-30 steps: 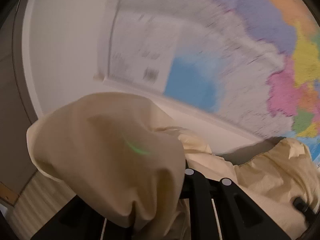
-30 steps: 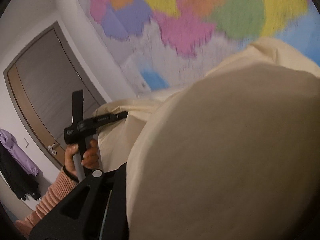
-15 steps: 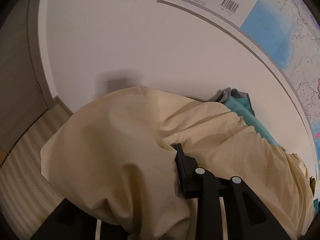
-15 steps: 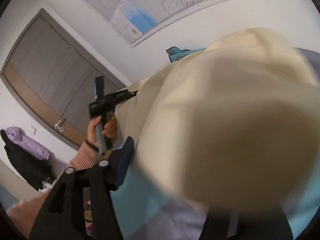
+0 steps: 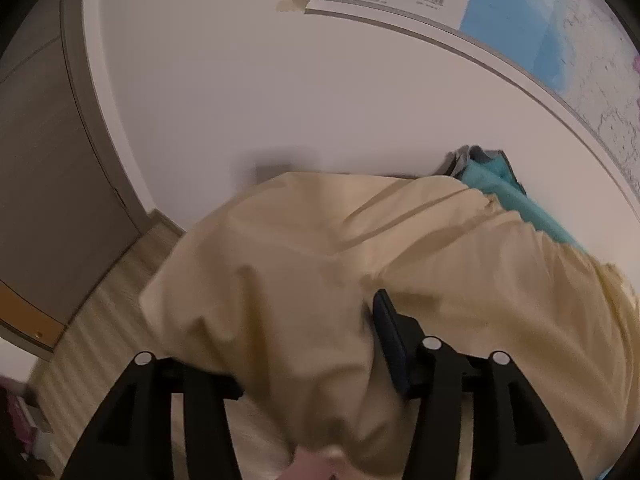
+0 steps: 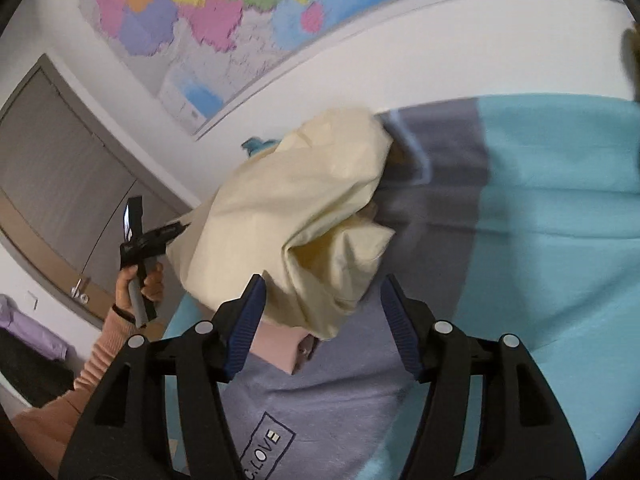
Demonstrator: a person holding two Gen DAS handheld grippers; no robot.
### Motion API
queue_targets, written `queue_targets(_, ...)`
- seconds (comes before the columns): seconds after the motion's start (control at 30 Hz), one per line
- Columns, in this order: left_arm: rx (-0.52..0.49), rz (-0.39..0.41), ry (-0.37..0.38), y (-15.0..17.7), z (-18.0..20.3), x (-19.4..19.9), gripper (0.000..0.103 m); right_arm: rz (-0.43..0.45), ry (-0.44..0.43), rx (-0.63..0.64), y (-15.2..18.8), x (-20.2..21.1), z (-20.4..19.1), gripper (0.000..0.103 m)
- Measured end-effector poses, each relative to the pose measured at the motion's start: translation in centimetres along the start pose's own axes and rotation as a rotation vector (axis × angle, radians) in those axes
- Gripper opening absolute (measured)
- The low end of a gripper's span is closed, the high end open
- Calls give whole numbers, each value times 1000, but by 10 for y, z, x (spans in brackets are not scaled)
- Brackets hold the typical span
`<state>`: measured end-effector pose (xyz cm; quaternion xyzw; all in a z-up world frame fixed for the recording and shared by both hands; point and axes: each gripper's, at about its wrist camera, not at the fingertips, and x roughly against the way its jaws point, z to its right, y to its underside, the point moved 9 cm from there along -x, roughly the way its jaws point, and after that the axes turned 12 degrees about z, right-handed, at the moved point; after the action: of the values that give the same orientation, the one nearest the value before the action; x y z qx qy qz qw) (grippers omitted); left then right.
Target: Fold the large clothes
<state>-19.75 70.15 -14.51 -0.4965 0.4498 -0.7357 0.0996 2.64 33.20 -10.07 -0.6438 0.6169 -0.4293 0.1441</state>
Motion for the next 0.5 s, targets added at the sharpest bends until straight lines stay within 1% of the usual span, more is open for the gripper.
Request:
queue_targets(0.03, -11, 2, -11, 0, -1, 2, 52, -14, -23, 24, 3, -6, -7, 35)
queue_targets(0.07, -26, 3, -31, 0, -1, 6, 53, -19, -24, 42, 5, -7, -10, 28)
queue_targets(0.1, -36, 5, -49, 0, -2, 9, 53, -13, -31, 62, 4, -6, -16, 19)
queue_targets(0.13, -43, 7, -57, -1, -1, 11, 54, -10, -51, 75, 4, -4, -22, 14)
queue_targets(0.17, -57, 8, -68, -1, 0, 13, 54, -7, -74, 83, 3, -2, -28, 12)
queue_targets(0.23, -77, 7, -105, -3, -2, 20, 54, -1, -123, 104, 2, 4, -41, 10)
queue_targets(0.27, -69, 7, -118, -3, -5, 24, 54, 0, -127, 130, 3, 6, -44, 9)
queue_targets(0.3, -51, 5, -138, -4, -10, 28, 54, -15, -128, 153, 6, 6, -46, 9)
queue_targets(0.33, -20, 7, -168, -5, -16, 34, 55, -56, -125, 156, 12, 1, -44, 9)
queue_targets(0.4, 2, 78, -163, -13, -17, 50, 59, -91, -90, 136, 17, -7, -32, 9)
queue_targets(0.43, -15, 130, -164, -17, -14, 63, 61, -114, -89, 117, 22, -11, -26, 10)
queue_targets(0.47, -28, 151, -161, -18, -10, 71, 63, -125, -82, 105, 25, -13, -23, 12)
queue_targets(0.5, -41, 162, -141, -18, -4, 76, 64, -132, -76, 105, 28, -12, -21, 13)
